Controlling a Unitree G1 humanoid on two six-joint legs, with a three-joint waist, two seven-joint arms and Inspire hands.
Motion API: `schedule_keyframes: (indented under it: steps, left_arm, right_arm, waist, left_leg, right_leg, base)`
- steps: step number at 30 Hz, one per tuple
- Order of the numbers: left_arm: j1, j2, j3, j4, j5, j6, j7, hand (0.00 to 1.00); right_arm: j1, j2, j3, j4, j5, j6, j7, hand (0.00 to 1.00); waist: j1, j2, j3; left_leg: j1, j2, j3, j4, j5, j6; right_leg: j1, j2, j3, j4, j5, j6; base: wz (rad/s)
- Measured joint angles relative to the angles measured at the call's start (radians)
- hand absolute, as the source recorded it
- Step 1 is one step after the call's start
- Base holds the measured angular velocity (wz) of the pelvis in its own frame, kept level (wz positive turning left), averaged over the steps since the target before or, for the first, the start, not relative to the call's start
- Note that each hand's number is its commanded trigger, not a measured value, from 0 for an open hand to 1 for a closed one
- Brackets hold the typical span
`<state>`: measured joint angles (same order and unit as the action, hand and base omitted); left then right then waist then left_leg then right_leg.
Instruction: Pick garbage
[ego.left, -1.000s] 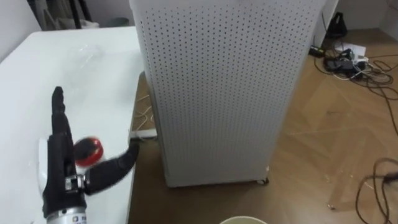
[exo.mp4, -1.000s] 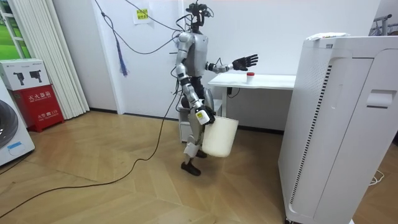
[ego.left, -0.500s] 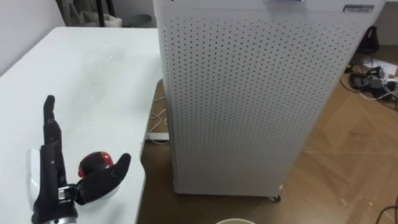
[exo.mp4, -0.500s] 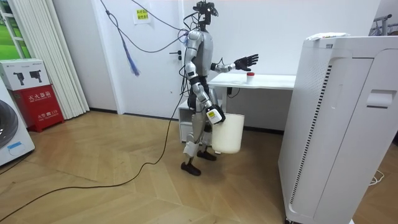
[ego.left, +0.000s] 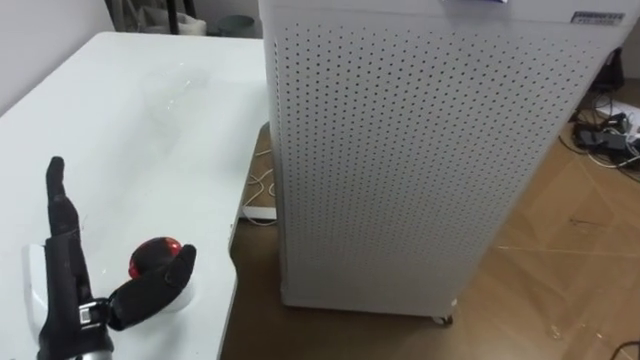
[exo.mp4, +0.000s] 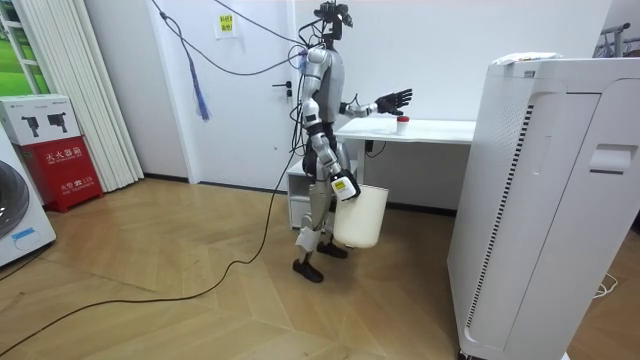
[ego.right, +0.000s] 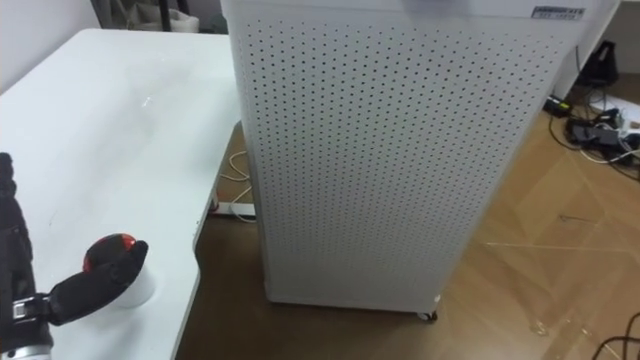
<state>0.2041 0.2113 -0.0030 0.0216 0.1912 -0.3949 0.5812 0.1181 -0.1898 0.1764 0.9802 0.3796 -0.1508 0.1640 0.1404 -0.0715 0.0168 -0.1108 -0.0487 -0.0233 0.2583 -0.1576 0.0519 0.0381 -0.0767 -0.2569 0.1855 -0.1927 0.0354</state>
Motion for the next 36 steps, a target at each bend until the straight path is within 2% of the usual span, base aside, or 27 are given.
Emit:
schedule_keyframes:
  steps: [10, 18, 36]
  left_arm:
    - [0.058, 0.0, -0.031, 0.001, 0.021, 0.01, -0.003, 0.0]
    - [0.067, 0.0, -0.081, 0.04, 0.021, 0.041, -0.034, 0.0]
    - [0.073, -0.006, -0.09, 0.079, 0.015, 0.049, -0.096, 0.0]
  right_arm:
    - [-0.004, 0.015, 0.0, -0.005, 0.002, 0.001, 0.0, 1.0]
    - [-0.009, 0.018, 0.001, -0.006, -0.003, 0.019, 0.016, 1.0]
    - [-0.007, 0.023, 0.008, -0.024, -0.032, 0.022, 0.021, 1.0]
  waist:
    - [0.001, -0.002, -0.0008]
    - [-0.002, 0.01, -0.0075]
    - [-0.026, 0.003, -0.0033]
  left_leg:
    - [-0.001, -0.001, -0.006, 0.001, 0.0, -0.001]
    - [0.001, -0.002, -0.01, 0.007, 0.0, -0.001]
    - [0.006, -0.002, -0.009, 0.009, 0.0, -0.001]
  right_leg:
    - [0.003, 0.0, -0.019, 0.0, 0.0, 0.0]
    - [0.013, -0.001, -0.02, 0.0, 0.0, 0.0]
    - [0.016, -0.001, -0.02, 0.001, 0.0, -0.001]
  base:
    - [0.02]
    - [0.01]
    - [0.0]
